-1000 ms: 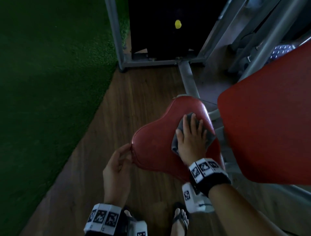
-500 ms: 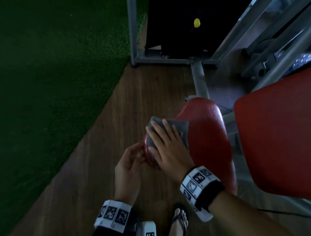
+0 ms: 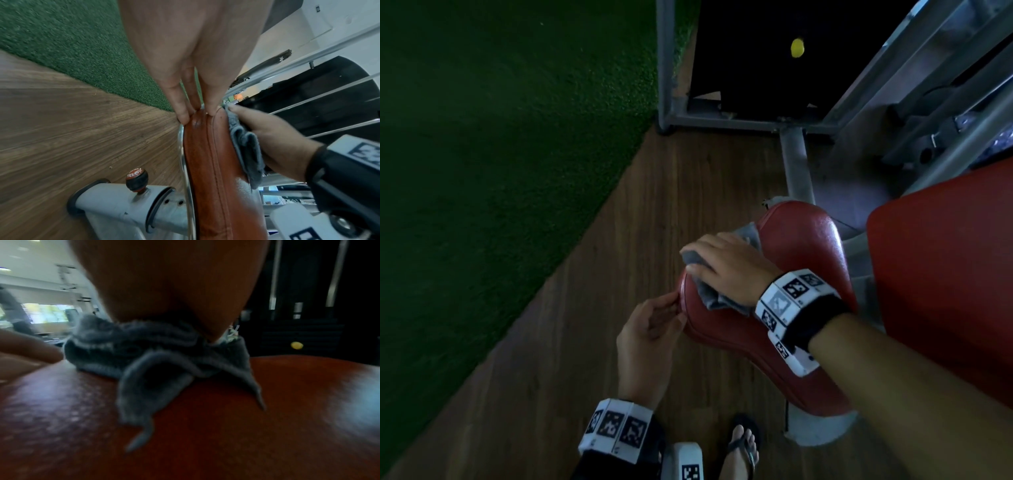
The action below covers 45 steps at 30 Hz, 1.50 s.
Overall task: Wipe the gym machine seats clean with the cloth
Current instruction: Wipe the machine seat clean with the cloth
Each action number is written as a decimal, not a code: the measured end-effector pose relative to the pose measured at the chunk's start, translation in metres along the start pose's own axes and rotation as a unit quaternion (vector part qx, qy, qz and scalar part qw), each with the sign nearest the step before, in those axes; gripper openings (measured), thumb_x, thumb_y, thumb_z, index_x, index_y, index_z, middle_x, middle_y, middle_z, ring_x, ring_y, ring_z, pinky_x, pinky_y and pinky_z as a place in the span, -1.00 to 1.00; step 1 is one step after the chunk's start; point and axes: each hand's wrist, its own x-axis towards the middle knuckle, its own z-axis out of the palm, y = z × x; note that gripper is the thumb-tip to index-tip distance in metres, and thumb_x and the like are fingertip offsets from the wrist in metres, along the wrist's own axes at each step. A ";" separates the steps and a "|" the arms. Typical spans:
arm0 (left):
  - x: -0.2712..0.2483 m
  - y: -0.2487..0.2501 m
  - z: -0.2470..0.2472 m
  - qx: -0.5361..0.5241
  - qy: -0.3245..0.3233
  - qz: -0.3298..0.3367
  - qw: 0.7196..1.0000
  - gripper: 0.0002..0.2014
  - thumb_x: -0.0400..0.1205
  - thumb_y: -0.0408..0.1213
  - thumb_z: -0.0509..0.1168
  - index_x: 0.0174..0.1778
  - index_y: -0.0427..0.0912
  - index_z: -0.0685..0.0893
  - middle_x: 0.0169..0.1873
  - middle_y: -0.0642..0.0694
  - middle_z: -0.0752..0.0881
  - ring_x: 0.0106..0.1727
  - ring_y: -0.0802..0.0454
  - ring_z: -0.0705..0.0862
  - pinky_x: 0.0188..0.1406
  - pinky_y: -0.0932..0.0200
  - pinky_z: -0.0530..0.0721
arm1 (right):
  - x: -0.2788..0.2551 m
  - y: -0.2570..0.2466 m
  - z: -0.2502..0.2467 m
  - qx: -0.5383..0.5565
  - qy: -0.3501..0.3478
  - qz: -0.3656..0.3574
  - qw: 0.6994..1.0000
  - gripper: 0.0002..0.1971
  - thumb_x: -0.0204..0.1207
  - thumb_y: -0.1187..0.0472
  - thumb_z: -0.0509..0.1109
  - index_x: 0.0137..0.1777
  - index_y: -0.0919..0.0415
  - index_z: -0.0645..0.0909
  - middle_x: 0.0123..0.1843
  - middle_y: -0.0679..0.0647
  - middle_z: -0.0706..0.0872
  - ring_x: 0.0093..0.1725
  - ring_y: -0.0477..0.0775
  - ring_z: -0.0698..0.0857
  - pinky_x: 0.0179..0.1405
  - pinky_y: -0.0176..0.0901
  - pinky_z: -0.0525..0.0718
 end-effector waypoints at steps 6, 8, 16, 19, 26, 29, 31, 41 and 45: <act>-0.003 -0.002 0.004 0.007 0.021 0.008 1.000 -0.70 0.57 -0.38 0.45 0.19 -0.01 0.75 0.02 0.06 0.82 0.08 0.14 0.79 0.10 -0.12 0.77 | 0.005 0.013 -0.018 0.033 -0.064 -0.022 0.997 -0.61 0.69 -0.15 0.09 0.40 -0.03 0.47 0.31 -0.12 0.57 0.33 -0.05 0.48 0.38 0.04 0.41; -0.003 -0.003 0.005 0.002 0.024 0.006 1.000 -0.70 0.57 -0.40 0.45 0.19 -0.04 0.75 0.01 0.04 0.83 0.08 0.11 0.79 0.11 -0.15 0.77 | 0.005 0.014 -0.019 0.025 -0.046 -0.001 0.999 -0.61 0.70 -0.13 0.08 0.39 0.01 0.48 0.28 -0.07 0.60 0.31 -0.01 0.50 0.36 0.05 0.42; -0.004 -0.002 0.003 -0.016 0.019 -0.004 1.000 -0.71 0.57 -0.39 0.45 0.20 -0.11 0.75 0.02 -0.01 0.83 0.09 0.04 0.80 0.11 -0.20 0.76 | -0.029 -0.006 0.017 -0.105 0.042 -0.120 0.986 -0.45 0.67 -0.12 0.06 0.62 0.05 0.24 0.64 -0.03 0.26 0.67 0.08 0.10 0.67 0.11 -0.01; -0.006 0.001 0.003 -0.021 0.010 -0.006 1.000 -0.71 0.59 -0.42 0.42 0.21 -0.12 0.74 0.05 -0.02 0.82 0.11 0.04 0.79 0.12 -0.15 0.76 | -0.058 -0.009 0.040 -0.131 0.049 -0.096 0.985 -0.37 0.67 -0.13 0.07 0.69 0.01 0.05 0.74 -0.02 0.00 0.71 0.13 -0.11 0.67 0.13 -0.09; -0.008 0.006 0.011 0.005 0.025 0.002 1.000 -0.73 0.61 -0.46 0.39 0.17 -0.07 0.73 0.03 0.01 0.81 0.10 0.13 0.77 0.05 0.09 0.74 | -0.131 0.027 0.069 -0.022 0.120 0.174 0.977 -0.36 0.68 -0.23 -0.12 0.71 -0.06 -0.08 0.74 -0.08 -0.18 0.71 0.10 -0.20 0.65 0.15 -0.03; -0.009 0.003 0.012 0.035 0.031 0.002 0.999 -0.73 0.61 -0.42 0.39 0.18 -0.04 0.71 0.06 0.05 0.80 0.13 0.13 0.75 0.09 0.02 0.72 | -0.159 0.037 0.080 -0.012 0.153 0.301 0.941 -0.36 0.68 -0.23 -0.22 0.71 -0.06 -0.18 0.74 -0.06 -0.22 0.71 0.12 -0.19 0.66 0.17 0.00; -0.009 0.003 0.012 0.060 0.024 0.006 0.998 -0.71 0.61 -0.38 0.40 0.22 -0.05 0.69 0.10 0.04 0.79 0.13 0.13 0.74 0.12 -0.05 0.72 | -0.169 0.035 0.087 -0.004 0.163 0.371 0.914 -0.36 0.67 -0.24 -0.19 0.71 -0.06 -0.11 0.74 -0.01 -0.11 0.70 0.25 -0.04 0.61 0.30 0.13; -0.007 0.009 0.009 0.095 -0.022 0.025 0.995 -0.68 0.66 -0.35 0.32 0.35 -0.12 0.63 0.14 -0.06 0.75 0.18 -0.09 0.72 0.15 -0.07 0.66 | -0.107 -0.016 0.077 0.085 0.225 0.327 0.914 -0.42 0.73 -0.08 -0.05 0.71 -0.08 -0.10 0.74 -0.05 -0.22 0.68 0.35 -0.24 0.59 0.31 -0.22; -0.008 0.015 0.016 0.122 0.004 0.025 0.992 -0.71 0.66 -0.32 0.32 0.30 -0.04 0.61 0.19 -0.09 0.72 0.18 -0.12 0.71 0.20 -0.34 0.66 | -0.114 -0.004 0.071 0.091 0.218 0.199 0.951 -0.44 0.73 -0.10 -0.02 0.70 -0.13 -0.04 0.74 -0.12 -0.18 0.70 0.23 -0.21 0.66 0.25 -0.14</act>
